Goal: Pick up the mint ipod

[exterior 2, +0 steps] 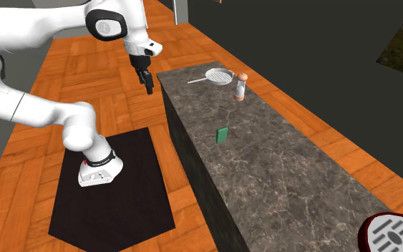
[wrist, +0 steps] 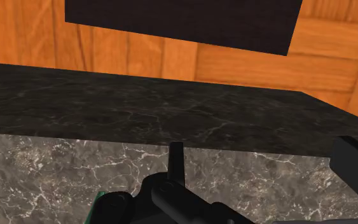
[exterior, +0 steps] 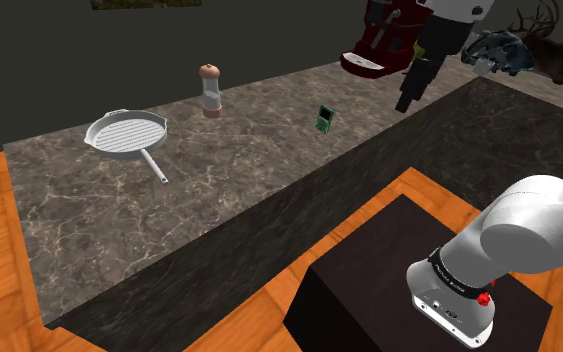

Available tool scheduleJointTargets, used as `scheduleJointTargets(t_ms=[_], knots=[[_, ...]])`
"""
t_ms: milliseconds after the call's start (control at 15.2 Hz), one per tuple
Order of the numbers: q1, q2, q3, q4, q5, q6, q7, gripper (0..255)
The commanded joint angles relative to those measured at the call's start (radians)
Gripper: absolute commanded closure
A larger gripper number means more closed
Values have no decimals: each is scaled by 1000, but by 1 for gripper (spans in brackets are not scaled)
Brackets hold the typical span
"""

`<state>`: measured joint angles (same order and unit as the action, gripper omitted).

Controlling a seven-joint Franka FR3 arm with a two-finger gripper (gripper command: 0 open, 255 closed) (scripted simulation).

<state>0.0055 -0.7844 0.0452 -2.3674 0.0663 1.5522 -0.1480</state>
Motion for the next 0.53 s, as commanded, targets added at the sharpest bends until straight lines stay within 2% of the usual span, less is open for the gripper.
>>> scheduleJointTargets(t_ms=[0,462], knots=[[0,0,0,0,0,0,0,0],[-49,266,-11,83,-35,143,32,0]])
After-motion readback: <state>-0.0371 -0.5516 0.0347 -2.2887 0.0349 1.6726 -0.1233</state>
